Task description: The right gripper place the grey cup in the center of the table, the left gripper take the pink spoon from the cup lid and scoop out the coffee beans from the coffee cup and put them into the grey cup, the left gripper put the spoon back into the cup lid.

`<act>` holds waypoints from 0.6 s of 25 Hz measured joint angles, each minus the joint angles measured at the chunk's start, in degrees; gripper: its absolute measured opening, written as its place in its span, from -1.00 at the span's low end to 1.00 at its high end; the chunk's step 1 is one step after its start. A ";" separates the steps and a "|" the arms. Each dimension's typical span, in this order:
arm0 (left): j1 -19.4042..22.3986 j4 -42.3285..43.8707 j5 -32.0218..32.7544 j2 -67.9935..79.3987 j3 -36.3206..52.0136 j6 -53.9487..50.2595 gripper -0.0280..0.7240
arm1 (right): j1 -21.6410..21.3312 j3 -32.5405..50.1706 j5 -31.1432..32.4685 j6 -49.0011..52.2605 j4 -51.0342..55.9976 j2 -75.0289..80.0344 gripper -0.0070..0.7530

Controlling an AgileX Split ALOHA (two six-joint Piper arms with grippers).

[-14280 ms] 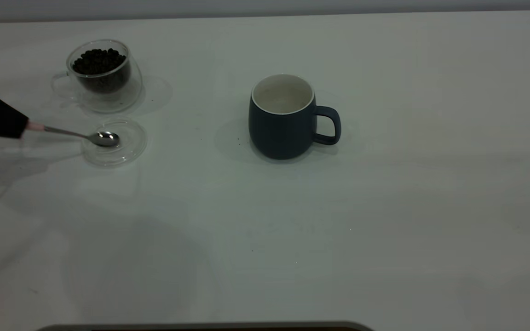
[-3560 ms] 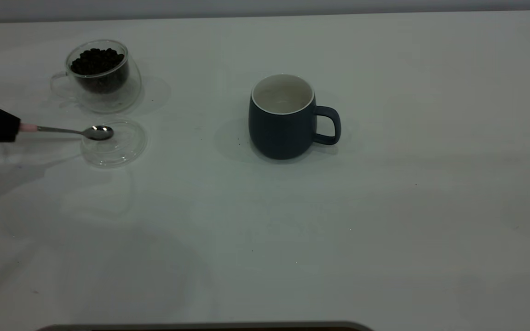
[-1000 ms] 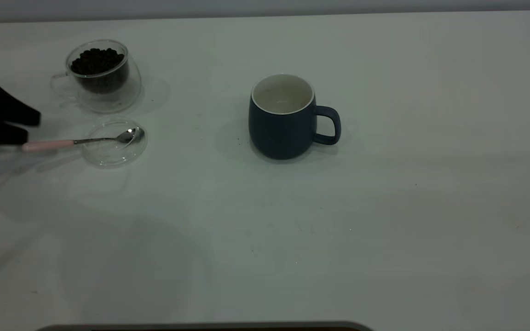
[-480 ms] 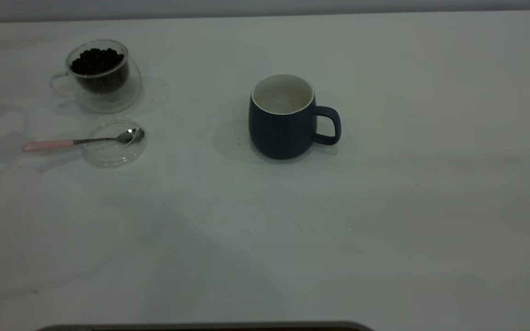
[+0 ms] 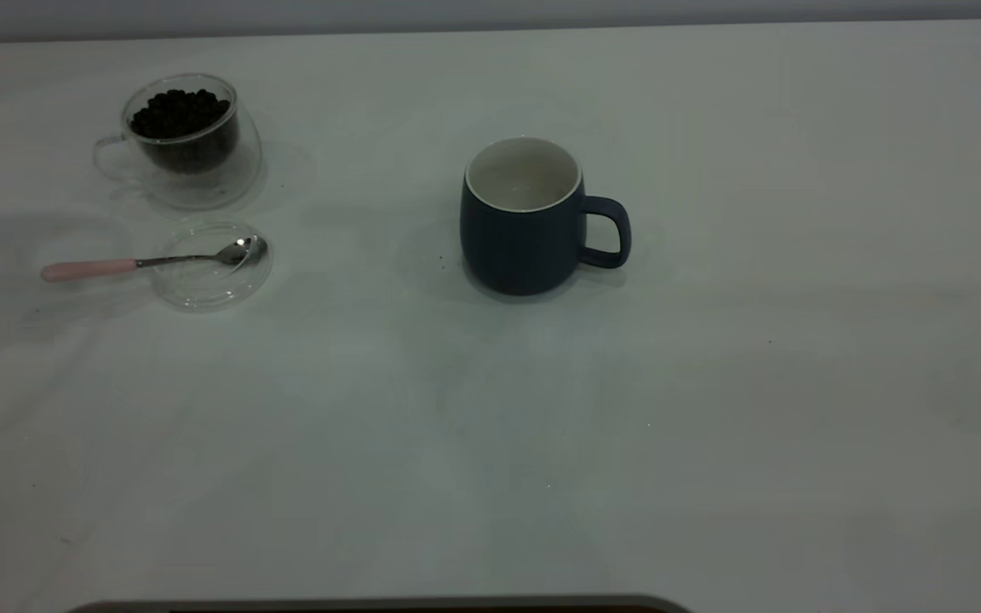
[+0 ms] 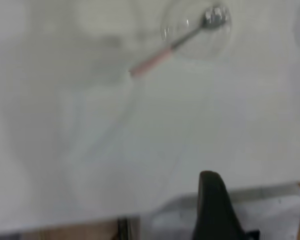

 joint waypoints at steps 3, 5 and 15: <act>-0.04 1.50 0.05 -4.17 0.00 -2.95 0.44 | 0.00 0.00 0.00 0.00 0.00 0.00 0.57; -0.04 3.27 0.05 -6.97 0.13 -5.14 0.44 | 0.00 0.00 0.00 0.00 0.00 0.00 0.57; -0.04 5.22 0.05 -24.93 11.76 -7.14 0.44 | 0.00 0.00 0.00 0.00 0.00 0.00 0.57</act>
